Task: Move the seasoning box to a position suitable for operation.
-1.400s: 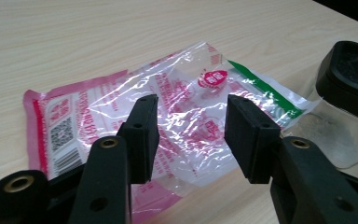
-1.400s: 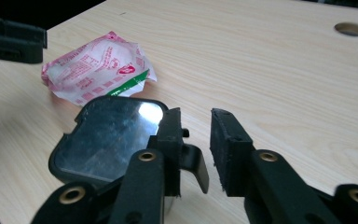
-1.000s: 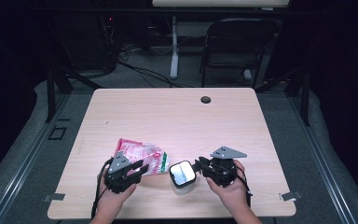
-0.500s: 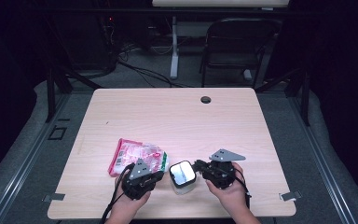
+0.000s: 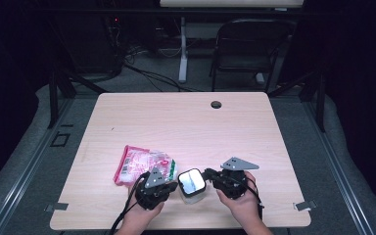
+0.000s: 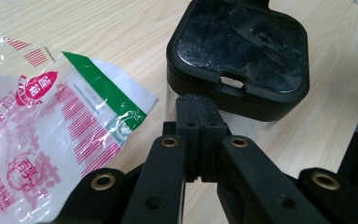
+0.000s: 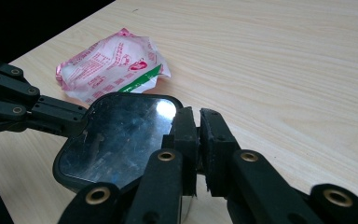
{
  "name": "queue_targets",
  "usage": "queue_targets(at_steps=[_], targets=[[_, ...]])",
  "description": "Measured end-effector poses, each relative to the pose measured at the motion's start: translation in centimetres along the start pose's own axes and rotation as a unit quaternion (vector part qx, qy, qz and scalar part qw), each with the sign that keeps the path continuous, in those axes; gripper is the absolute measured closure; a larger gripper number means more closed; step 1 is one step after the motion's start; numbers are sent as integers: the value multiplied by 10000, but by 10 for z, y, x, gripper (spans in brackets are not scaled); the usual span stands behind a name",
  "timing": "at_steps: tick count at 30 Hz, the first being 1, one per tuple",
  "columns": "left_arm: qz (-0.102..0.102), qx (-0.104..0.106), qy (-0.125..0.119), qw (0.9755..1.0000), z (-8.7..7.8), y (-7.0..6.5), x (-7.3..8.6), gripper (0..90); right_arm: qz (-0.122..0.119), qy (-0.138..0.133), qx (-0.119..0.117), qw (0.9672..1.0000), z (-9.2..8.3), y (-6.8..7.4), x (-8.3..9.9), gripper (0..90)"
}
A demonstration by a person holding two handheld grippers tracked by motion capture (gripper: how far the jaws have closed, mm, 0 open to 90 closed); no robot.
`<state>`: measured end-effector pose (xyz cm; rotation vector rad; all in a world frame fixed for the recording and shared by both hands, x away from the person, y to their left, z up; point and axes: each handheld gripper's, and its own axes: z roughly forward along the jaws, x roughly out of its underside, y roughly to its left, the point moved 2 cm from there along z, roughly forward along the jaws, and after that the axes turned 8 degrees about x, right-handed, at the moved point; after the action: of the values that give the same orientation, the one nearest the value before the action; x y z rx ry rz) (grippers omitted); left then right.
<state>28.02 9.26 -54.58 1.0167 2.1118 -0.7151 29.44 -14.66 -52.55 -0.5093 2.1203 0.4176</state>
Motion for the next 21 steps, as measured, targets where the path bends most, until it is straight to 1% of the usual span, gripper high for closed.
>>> queue_targets(at_steps=[6, 10, 11, 13, 17, 19, 21], targets=[[7, 21, 10, 10000, 1, 0, 0, 897, -7, -19, -12, 10000, 0, 0, 0, 855], [0, 20, -30, 10000, 0, 0, -1, 897, -20, -11, -5, 10000, 0, 0, 1, 857], [-25, 46, -27, 10000, 0, -1, -1, 897, -16, -12, -5, 10000, 0, 0, 1, 857], [20, 28, -22, 10000, -1, 0, -2, 897, -13, -21, -5, 10000, 0, 0, 1, 858], [9, 8, -36, 10000, -3, -1, -4, 897, -2, -26, 3, 10000, 0, 0, 1, 859], [46, 33, -48, 10000, -4, -1, -5, 897, 16, -28, -3, 10000, 0, 0, 1, 860], [65, 11, -50, 10000, -4, -1, -6, 897, 28, -15, -6, 10000, -1, 0, 1, 860]])
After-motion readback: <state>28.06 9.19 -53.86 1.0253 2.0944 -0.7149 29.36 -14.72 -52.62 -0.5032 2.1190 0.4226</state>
